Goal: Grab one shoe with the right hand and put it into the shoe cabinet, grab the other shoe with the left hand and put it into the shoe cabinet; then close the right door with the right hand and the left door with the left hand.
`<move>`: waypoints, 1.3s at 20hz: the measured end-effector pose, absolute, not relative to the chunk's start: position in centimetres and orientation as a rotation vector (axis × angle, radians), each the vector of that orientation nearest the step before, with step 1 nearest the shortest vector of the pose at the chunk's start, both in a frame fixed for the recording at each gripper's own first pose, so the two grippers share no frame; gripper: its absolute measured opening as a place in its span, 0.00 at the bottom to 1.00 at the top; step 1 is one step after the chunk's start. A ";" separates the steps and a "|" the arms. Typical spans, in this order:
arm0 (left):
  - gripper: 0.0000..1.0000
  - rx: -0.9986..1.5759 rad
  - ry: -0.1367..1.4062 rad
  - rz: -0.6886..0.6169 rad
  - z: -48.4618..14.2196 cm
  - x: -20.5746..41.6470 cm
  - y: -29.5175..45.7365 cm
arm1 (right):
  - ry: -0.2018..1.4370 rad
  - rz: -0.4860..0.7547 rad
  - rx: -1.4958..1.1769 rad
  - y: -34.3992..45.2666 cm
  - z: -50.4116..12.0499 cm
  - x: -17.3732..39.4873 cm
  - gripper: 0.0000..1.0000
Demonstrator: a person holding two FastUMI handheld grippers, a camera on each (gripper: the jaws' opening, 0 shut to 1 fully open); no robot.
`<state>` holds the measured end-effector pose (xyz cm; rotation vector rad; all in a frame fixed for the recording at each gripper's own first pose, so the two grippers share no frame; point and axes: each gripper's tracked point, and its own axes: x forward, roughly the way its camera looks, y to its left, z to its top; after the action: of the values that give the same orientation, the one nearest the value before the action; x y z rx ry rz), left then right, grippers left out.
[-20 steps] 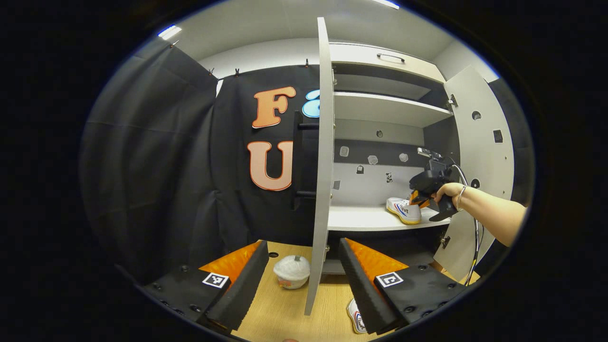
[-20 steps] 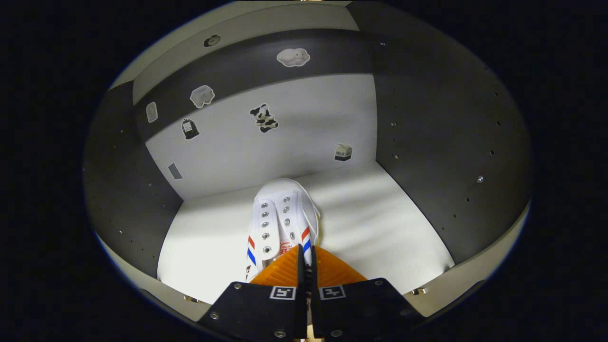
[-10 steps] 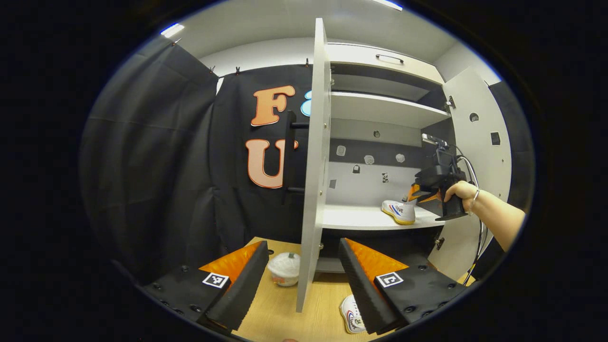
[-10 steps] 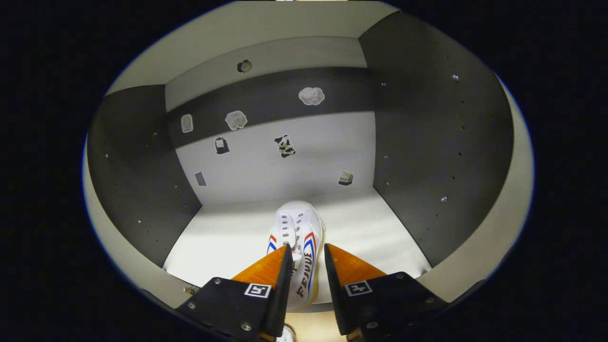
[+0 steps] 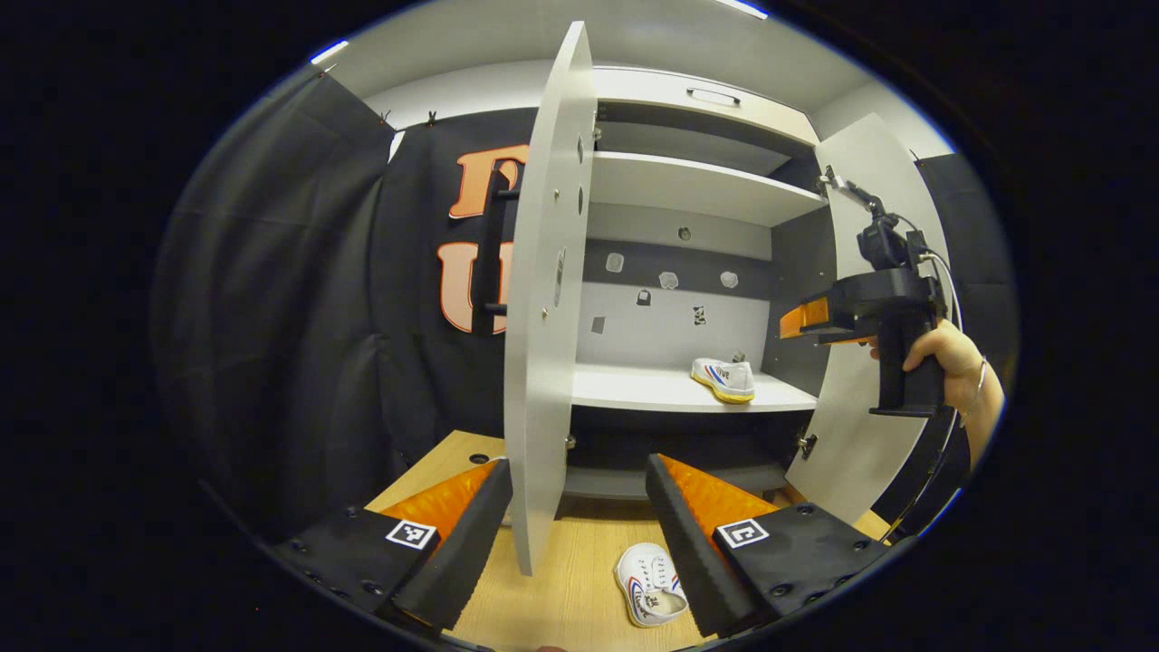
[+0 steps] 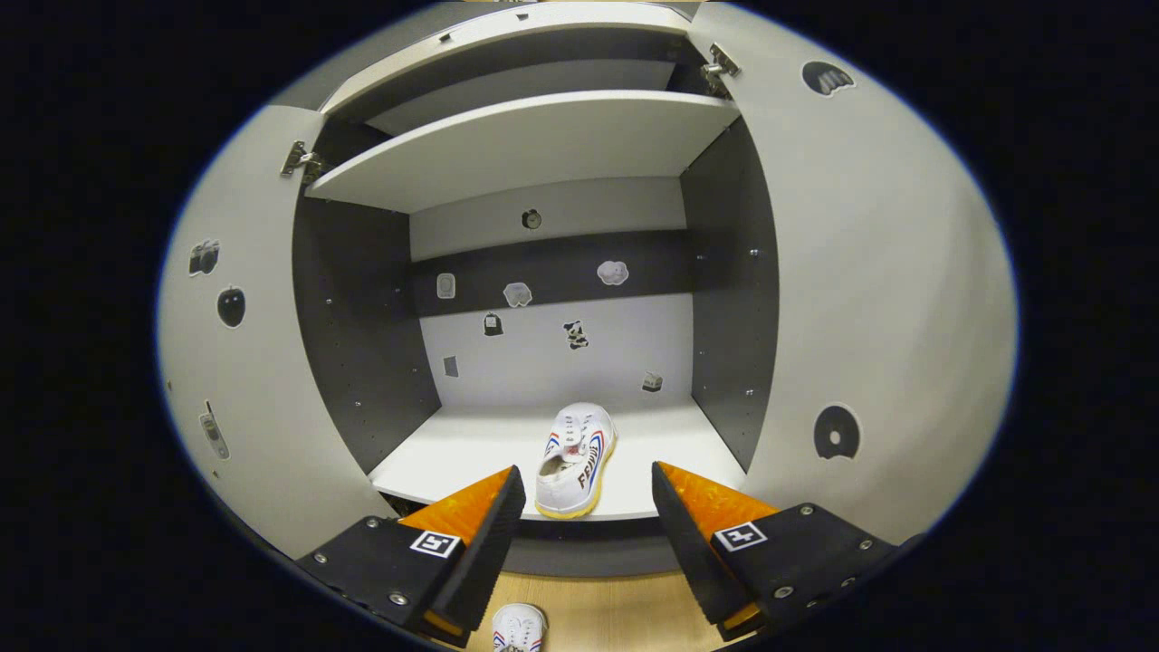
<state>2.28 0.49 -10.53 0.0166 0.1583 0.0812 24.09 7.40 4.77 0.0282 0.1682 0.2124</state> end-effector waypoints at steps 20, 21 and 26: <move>0.97 -0.015 0.671 -0.007 -37.6 6.6 -2.6 | 0.096 0.086 -0.038 -1.1 -1.1 10.9 0.93; 0.98 -0.010 0.702 -0.014 -38.8 6.6 -2.9 | 0.094 0.077 -0.042 -1.6 -1.1 10.4 0.93; 0.98 0.031 0.811 -0.038 -44.3 6.6 -3.8 | 0.125 0.062 -0.031 -2.6 -2.5 9.6 0.93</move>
<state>6.61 -3.78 -44.26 0.0309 0.8109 -0.0381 9.56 -2.55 -2.52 -0.0307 0.1249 0.0619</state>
